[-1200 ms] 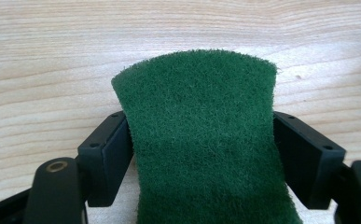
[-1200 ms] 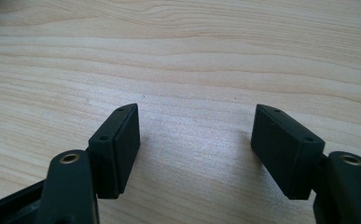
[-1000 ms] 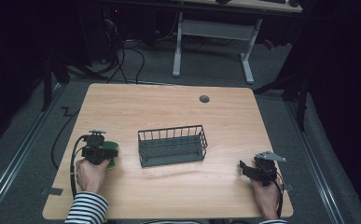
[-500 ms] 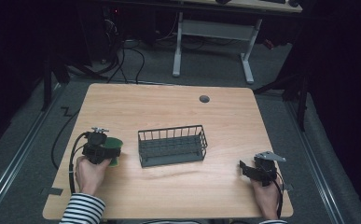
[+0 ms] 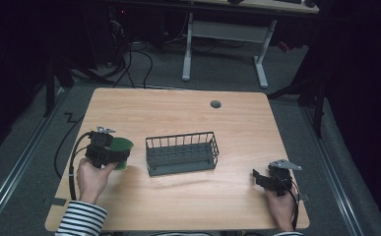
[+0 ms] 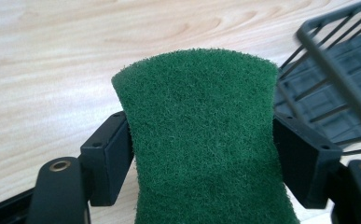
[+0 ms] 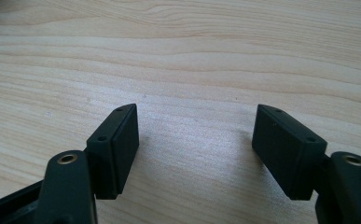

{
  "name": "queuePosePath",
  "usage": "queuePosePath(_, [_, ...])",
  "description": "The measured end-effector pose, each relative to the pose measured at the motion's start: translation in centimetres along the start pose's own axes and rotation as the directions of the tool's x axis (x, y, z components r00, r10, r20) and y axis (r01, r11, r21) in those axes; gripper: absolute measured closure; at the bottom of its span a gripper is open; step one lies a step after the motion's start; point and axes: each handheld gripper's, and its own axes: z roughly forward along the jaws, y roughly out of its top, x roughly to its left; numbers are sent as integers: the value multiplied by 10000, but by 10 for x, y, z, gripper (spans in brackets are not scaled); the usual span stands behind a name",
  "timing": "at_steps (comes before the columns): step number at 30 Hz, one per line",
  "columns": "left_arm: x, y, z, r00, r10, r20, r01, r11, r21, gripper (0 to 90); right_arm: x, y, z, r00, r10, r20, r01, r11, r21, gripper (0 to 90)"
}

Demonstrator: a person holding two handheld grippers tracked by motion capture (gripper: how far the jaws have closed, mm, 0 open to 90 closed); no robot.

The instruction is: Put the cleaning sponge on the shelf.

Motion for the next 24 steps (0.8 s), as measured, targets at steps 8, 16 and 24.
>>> queuePosePath(8, [-11,23,-17,9981,433,446,-415,9982,-422,274,0,0,0,10000,-9,-7,9,10000,3,315])
queuePosePath(16, [-26,47,-29,9914,959,888,-900,9937,-674,274,0,0,0,10000,39,-35,-39,10000,2,313])
queuePosePath(24, [-59,69,-26,9746,1756,1393,-1639,9822,-913,273,0,0,0,10000,41,-35,-40,10000,17,313])
